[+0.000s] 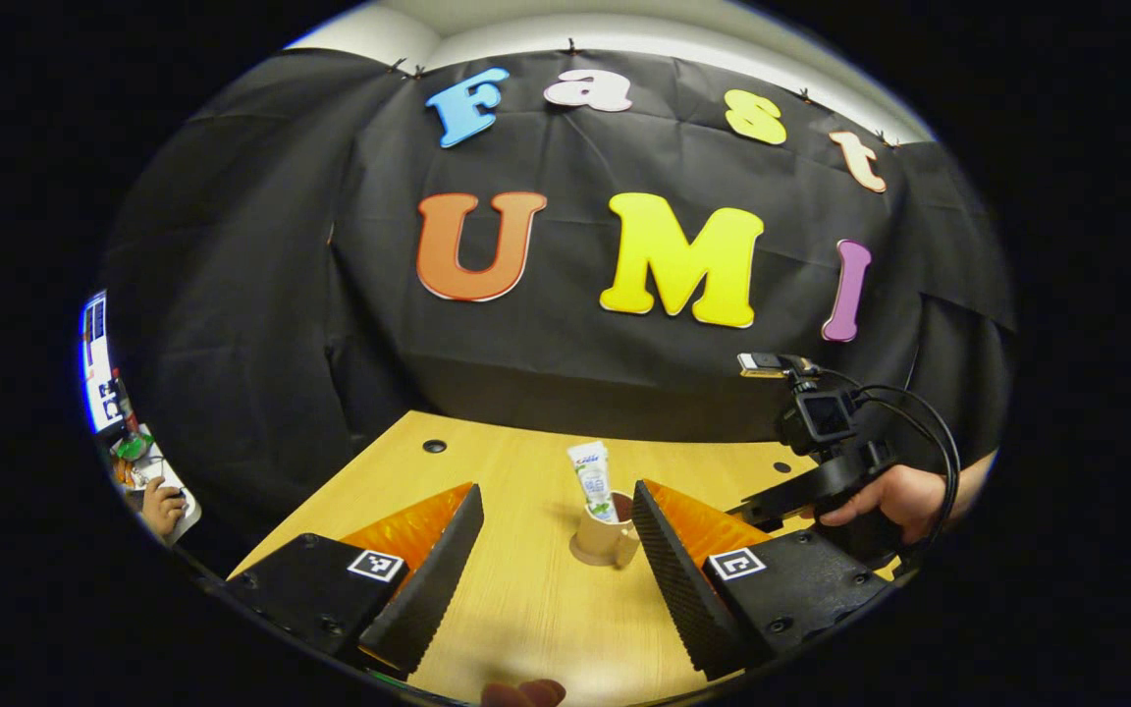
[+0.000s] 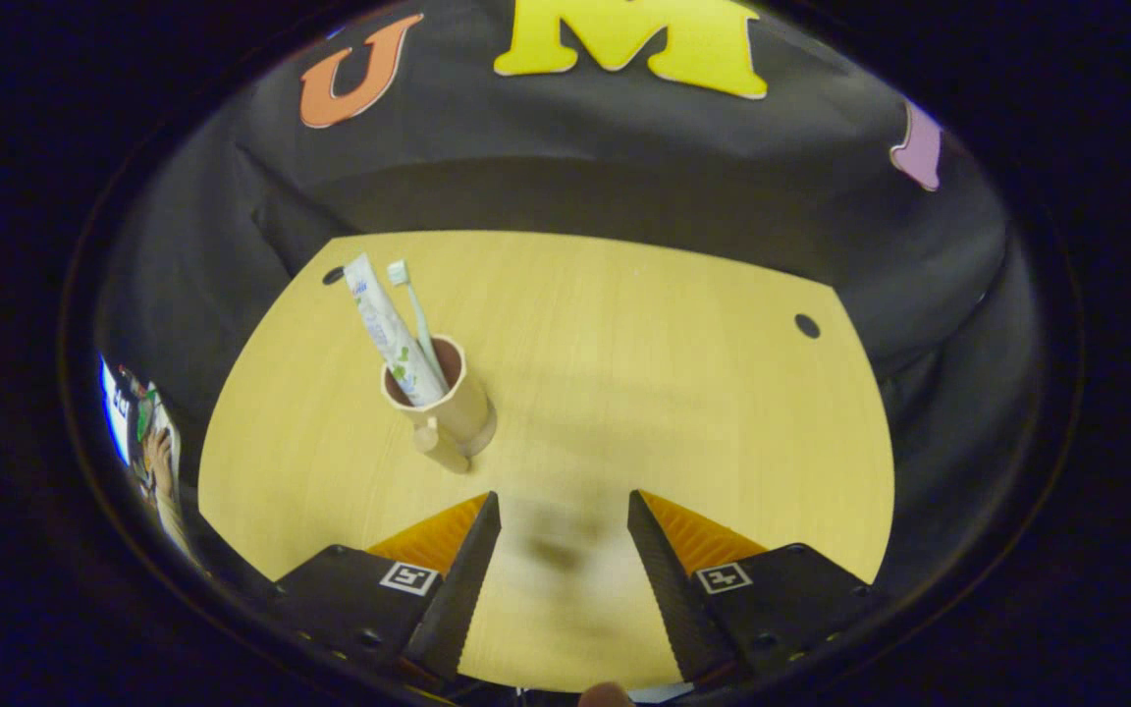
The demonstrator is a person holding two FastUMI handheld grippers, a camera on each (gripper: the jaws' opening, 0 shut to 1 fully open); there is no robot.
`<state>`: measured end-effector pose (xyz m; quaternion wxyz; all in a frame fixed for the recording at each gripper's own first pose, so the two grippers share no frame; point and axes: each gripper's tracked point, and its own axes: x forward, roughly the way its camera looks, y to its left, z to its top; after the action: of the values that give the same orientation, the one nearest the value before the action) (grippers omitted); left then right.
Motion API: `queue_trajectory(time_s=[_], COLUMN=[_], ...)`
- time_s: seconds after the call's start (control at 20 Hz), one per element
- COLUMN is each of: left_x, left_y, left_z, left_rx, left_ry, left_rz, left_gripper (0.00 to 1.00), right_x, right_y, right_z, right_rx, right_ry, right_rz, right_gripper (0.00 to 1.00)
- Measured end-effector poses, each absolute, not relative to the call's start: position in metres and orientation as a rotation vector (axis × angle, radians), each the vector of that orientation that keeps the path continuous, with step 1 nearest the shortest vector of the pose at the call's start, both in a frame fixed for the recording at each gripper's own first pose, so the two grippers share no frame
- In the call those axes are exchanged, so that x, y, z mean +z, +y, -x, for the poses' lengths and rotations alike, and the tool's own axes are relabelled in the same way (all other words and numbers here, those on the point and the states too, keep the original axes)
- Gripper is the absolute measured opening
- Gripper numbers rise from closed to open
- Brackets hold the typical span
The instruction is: Put the toothbrush and toothpaste on the desktop into the cup, then pick up the cup and place it on the coaster on the desktop.
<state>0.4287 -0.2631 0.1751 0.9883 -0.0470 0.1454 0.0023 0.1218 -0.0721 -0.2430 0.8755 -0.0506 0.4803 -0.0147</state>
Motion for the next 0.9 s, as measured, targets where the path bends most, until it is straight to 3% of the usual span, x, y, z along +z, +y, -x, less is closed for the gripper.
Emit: queue_trajectory(time_s=[0.5,0.9], left_x=[0.238,0.28], left_y=[-0.314,-0.322], left_z=[-0.466,-0.464], left_rx=[-0.082,-0.066], left_ry=[0.197,0.124], left_rz=[0.082,0.071], left_gripper=[0.96,0.96], right_x=[-0.053,0.006], right_y=[-0.106,-0.089], right_z=[-0.108,-0.082], right_rx=[-0.13,-0.109], right_ry=[0.373,0.164], right_rz=[0.137,0.118], right_gripper=[0.84,0.89])
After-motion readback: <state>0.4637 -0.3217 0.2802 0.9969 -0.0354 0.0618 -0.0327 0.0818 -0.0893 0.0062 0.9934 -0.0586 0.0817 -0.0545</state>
